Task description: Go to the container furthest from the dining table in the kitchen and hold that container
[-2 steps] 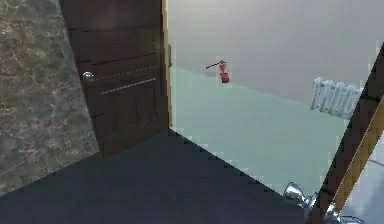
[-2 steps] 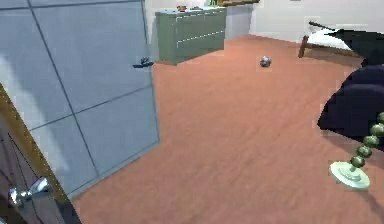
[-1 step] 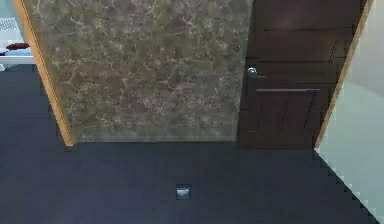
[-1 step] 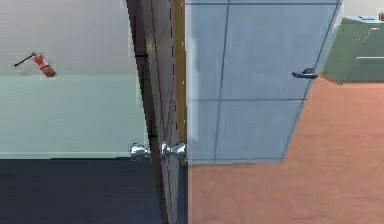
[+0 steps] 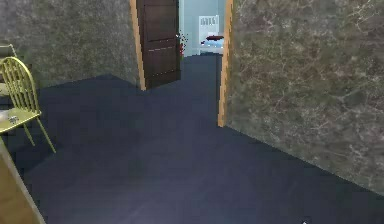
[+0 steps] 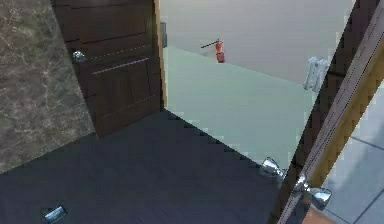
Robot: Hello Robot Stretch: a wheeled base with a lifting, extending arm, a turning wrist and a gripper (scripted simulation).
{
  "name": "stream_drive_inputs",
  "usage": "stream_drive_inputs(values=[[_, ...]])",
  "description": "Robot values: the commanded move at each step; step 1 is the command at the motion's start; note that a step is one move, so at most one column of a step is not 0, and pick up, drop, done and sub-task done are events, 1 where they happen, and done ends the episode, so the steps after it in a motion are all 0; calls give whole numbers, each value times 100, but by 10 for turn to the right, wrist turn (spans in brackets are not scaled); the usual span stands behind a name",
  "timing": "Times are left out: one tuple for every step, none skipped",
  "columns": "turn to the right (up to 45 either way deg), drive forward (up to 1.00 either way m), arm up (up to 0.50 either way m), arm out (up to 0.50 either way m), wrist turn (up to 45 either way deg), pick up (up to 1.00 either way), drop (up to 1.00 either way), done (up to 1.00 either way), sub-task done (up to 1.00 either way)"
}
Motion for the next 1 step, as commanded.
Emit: stream_drive_inputs(values=[[0, 20, 0, 0, 0, 0, 0, 0, 0]])
